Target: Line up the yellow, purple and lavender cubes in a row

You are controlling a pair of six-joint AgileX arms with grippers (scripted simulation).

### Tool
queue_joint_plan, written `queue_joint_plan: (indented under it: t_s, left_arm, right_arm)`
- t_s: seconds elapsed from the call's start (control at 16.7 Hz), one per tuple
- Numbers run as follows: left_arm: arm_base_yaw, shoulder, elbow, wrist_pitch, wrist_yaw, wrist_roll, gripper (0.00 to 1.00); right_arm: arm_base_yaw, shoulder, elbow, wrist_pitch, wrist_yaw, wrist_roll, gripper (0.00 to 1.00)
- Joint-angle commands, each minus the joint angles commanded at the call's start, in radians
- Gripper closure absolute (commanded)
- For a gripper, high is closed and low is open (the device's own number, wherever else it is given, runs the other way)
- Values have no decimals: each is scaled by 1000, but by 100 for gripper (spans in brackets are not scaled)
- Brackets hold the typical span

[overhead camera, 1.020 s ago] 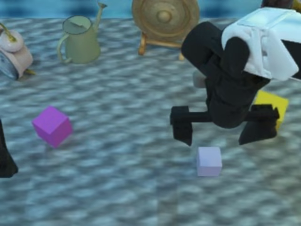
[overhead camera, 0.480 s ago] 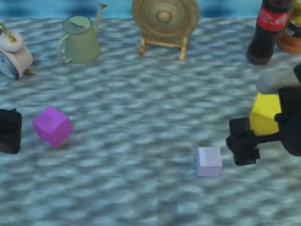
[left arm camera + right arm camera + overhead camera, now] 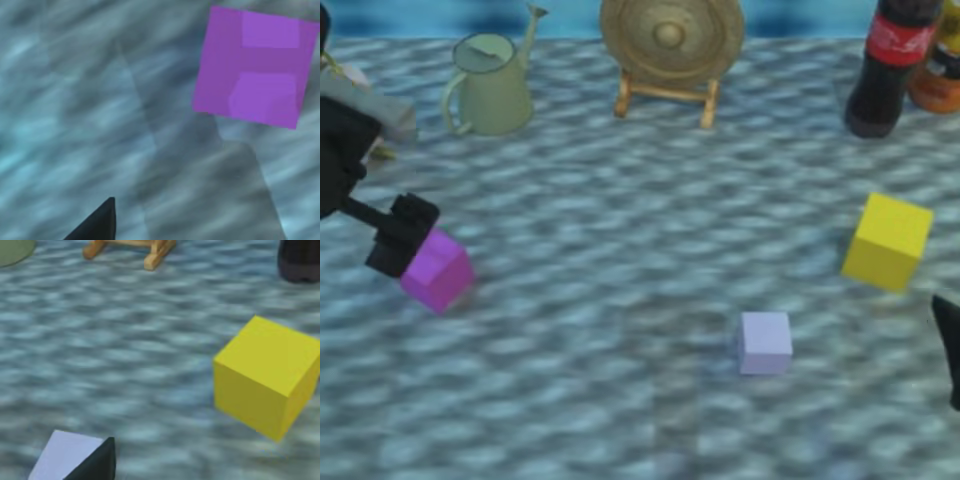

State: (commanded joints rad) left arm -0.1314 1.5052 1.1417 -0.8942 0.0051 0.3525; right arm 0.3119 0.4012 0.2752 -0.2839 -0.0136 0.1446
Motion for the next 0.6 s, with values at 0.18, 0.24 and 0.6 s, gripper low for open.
queue_joint_plan:
  t_s: [0.18, 0.24, 0.6]
  left_arm:
    - [-18, 229, 180, -121, -1, 52, 0]
    - [-23, 294, 233, -153, -1, 66, 0]
    - [-37, 472, 392, -233, -4, 107, 0]
  right_arm:
    - [-130, -198, -144, 134, 5, -72, 0]
    - [-170, -253, -179, 171, 7, -91, 0]
    - [-302, -401, -275, 284, 14, -145, 0]
